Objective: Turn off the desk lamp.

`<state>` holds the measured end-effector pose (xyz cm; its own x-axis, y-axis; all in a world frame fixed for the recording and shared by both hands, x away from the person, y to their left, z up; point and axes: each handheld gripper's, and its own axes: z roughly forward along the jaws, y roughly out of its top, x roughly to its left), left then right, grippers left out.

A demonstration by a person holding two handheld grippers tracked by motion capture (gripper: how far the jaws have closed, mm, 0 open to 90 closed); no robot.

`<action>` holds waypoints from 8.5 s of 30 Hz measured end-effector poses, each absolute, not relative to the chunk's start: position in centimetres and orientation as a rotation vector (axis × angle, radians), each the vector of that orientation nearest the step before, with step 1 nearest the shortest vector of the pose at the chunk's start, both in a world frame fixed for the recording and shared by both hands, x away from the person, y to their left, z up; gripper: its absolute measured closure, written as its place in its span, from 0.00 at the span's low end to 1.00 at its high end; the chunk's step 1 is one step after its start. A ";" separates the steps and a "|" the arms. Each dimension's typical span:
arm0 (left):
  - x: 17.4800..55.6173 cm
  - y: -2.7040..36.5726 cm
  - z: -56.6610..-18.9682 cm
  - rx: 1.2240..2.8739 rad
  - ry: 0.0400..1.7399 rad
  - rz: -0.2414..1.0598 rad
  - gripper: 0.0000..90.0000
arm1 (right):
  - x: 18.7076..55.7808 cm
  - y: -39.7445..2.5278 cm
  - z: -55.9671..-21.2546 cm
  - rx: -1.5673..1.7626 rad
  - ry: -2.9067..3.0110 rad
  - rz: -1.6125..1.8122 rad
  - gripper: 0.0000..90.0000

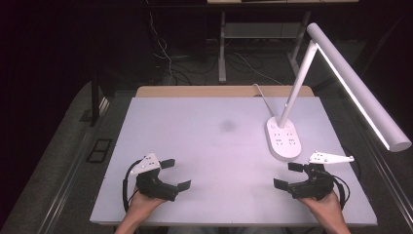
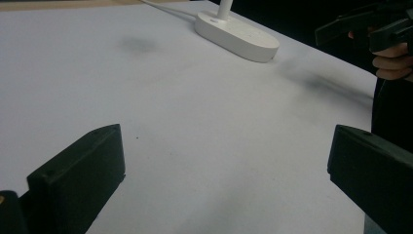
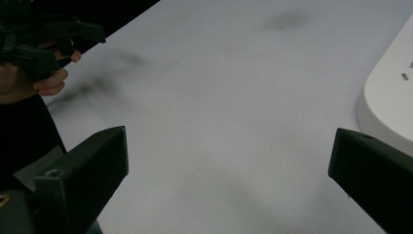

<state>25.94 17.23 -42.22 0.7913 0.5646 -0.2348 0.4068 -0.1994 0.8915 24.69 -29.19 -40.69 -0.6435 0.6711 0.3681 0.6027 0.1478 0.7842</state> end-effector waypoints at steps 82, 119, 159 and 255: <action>25.7 17.6 -42.4 1.816 0.777 0.170 0.00 | 31.1 -31.2 -36.4 1.324 2.410 1.414 0.01; 25.8 17.6 -42.4 1.806 0.783 0.169 0.00 | 37.2 -33.9 -35.8 1.391 2.365 1.347 0.01; 25.9 17.8 -42.4 1.797 0.784 0.159 0.00 | 42.8 -36.5 -38.1 1.438 2.306 1.245 1.00; 25.9 17.8 -42.4 1.796 0.779 0.164 0.00 | 45.1 -35.4 -42.5 1.611 2.246 1.161 1.00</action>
<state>25.88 17.79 -42.35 0.7728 0.5788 -0.2605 0.4246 -0.1663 0.8900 45.15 -35.41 -42.49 -0.4152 0.8564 0.3069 0.7456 0.1271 0.6542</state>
